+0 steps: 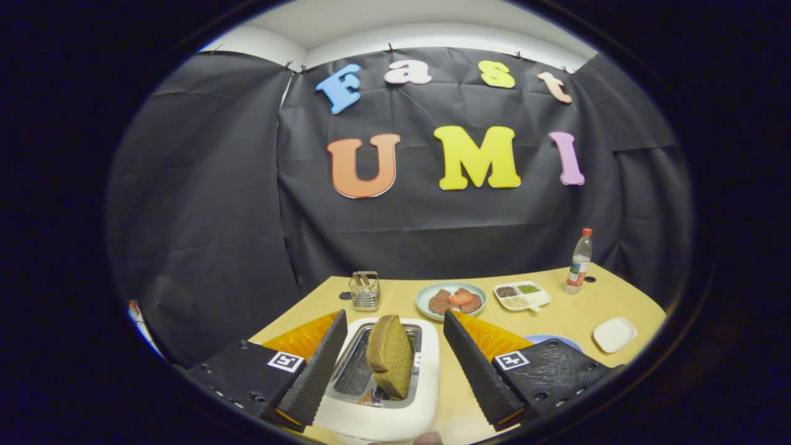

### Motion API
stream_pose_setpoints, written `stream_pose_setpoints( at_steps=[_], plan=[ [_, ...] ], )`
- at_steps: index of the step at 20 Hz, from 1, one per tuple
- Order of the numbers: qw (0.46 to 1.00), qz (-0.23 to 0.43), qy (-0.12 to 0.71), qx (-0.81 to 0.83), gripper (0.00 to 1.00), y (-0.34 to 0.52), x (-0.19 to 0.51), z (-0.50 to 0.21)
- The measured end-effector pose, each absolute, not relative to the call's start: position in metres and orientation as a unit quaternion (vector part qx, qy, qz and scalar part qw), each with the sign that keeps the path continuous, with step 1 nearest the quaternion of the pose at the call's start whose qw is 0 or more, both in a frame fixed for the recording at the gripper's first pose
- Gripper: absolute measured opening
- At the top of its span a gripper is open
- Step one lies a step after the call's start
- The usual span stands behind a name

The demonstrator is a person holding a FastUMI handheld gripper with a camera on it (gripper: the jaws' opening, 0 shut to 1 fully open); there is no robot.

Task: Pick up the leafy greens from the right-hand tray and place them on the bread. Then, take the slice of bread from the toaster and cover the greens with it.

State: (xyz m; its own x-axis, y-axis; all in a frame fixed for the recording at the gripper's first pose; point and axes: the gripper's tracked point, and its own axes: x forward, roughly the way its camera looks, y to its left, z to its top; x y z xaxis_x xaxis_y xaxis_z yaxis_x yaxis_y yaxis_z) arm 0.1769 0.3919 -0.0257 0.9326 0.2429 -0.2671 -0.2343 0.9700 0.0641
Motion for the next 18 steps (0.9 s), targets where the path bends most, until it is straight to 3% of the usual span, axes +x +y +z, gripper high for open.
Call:
stream_pose_setpoints(
  at_steps=[5, 11, 13, 16, 18],
  plan=[
    [0.973, 0.108, 0.205, 0.000, 0.81, 0.394, 0.194, -0.059],
    [0.967, 0.106, 0.233, -0.003, 0.20, 0.396, 0.200, -0.075],
    [0.966, 0.112, 0.234, -0.006, 0.10, 0.397, 0.200, -0.073],
    [0.964, 0.121, 0.235, -0.002, 0.02, 0.396, 0.196, -0.069],
    [0.963, 0.128, 0.238, 0.008, 0.02, 0.395, 0.197, -0.069]
  ],
)
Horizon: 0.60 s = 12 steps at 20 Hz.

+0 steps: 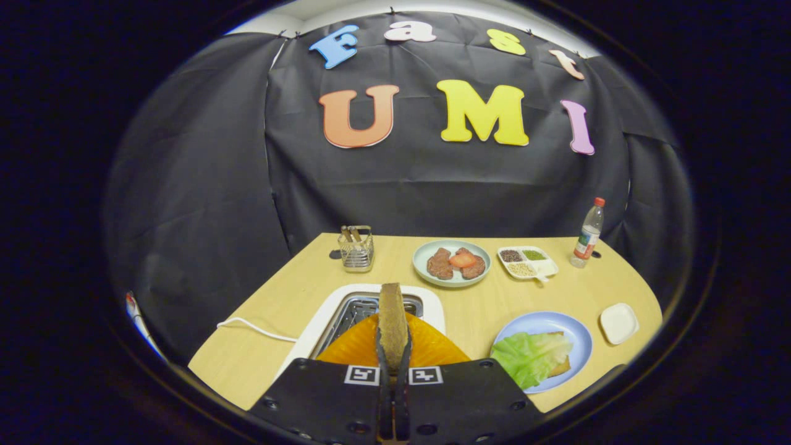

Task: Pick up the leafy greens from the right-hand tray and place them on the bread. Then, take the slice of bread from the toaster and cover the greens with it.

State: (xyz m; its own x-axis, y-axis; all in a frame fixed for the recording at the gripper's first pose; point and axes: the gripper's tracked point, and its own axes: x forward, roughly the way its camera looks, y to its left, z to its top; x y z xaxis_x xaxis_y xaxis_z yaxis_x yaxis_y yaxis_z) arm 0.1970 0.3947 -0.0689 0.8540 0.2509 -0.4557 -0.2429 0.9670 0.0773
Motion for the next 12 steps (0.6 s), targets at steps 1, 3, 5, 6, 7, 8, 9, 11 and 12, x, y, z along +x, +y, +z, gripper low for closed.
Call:
stream_pose_setpoints(
  at_steps=[1, 3, 5, 6, 7, 8, 9, 11, 12],
  plan=[
    [0.963, 0.131, 0.235, 0.016, 0.03, 0.394, 0.197, -0.064],
    [0.967, 0.136, 0.215, 0.021, 0.02, 0.392, 0.196, -0.046],
    [0.972, 0.141, 0.188, 0.025, 0.02, 0.390, 0.193, -0.023],
    [0.973, 0.146, 0.174, 0.030, 0.02, 0.389, 0.191, -0.011],
    [0.974, 0.150, 0.164, 0.037, 0.02, 0.387, 0.188, 0.000],
    [0.975, 0.155, 0.154, 0.047, 0.02, 0.384, 0.186, 0.010],
    [0.975, 0.157, 0.149, 0.054, 0.02, 0.380, 0.184, 0.019],
    [0.975, 0.160, 0.137, 0.064, 0.02, 0.369, 0.180, 0.033],
    [0.976, 0.159, 0.132, 0.064, 0.02, 0.361, 0.179, 0.037]
  ],
)
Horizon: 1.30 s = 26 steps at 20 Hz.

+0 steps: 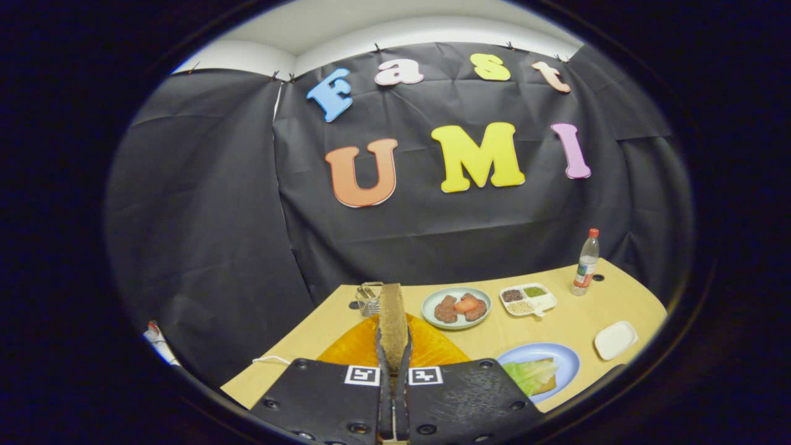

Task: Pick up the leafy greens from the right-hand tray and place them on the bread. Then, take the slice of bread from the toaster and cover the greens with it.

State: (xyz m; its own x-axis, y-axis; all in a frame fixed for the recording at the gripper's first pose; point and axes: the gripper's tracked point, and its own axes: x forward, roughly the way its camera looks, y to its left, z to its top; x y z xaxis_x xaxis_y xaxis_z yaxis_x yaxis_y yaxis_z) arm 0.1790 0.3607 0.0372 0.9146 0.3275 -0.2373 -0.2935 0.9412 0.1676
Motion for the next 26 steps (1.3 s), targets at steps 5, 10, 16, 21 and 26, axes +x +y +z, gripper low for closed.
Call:
stream_pose_setpoints(
  at_steps=[5, 10, 16, 21, 26],
  plan=[
    [0.980, 0.132, 0.131, 0.064, 0.02, 0.304, 0.184, 0.033],
    [0.980, 0.106, 0.153, 0.065, 0.02, 0.255, 0.198, -0.005],
    [0.976, 0.083, 0.192, 0.065, 0.02, 0.228, 0.223, -0.072],
    [0.965, 0.110, 0.205, 0.123, 0.02, 0.237, 0.229, -0.099],
    [0.951, 0.104, 0.221, 0.187, 0.02, 0.220, 0.235, -0.121]
  ],
)
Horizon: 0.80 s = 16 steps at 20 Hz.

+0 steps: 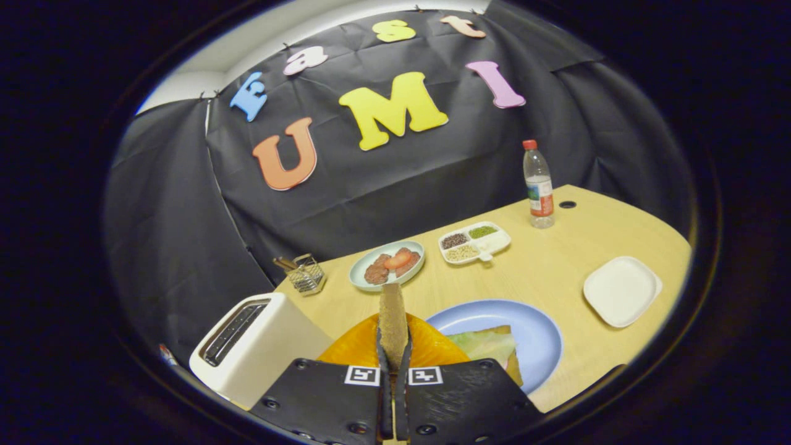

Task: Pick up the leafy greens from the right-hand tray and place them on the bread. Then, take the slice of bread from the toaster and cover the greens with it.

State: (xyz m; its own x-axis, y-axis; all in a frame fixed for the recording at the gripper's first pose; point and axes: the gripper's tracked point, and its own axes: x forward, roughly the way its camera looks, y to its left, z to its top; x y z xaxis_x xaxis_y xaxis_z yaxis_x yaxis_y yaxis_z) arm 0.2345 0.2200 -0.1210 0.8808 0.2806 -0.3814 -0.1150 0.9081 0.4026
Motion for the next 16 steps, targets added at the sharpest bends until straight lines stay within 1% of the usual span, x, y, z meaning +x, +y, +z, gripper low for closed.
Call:
stream_pose_setpoints(
  at_steps=[6, 7, 9, 11, 13, 14, 16],
  plan=[
    [0.949, 0.096, 0.243, 0.175, 0.04, 0.194, 0.238, -0.147],
    [0.948, 0.097, 0.250, 0.174, 0.09, 0.190, 0.236, -0.150],
    [0.946, 0.090, 0.258, 0.174, 0.09, 0.181, 0.239, -0.160],
    [0.944, 0.088, 0.266, 0.177, 0.14, 0.174, 0.239, -0.166],
    [0.942, 0.089, 0.272, 0.177, 0.23, 0.166, 0.236, -0.171],
    [0.941, 0.086, 0.276, 0.177, 0.23, 0.162, 0.238, -0.173],
    [0.939, 0.082, 0.282, 0.181, 0.32, 0.155, 0.237, -0.180]
  ],
)
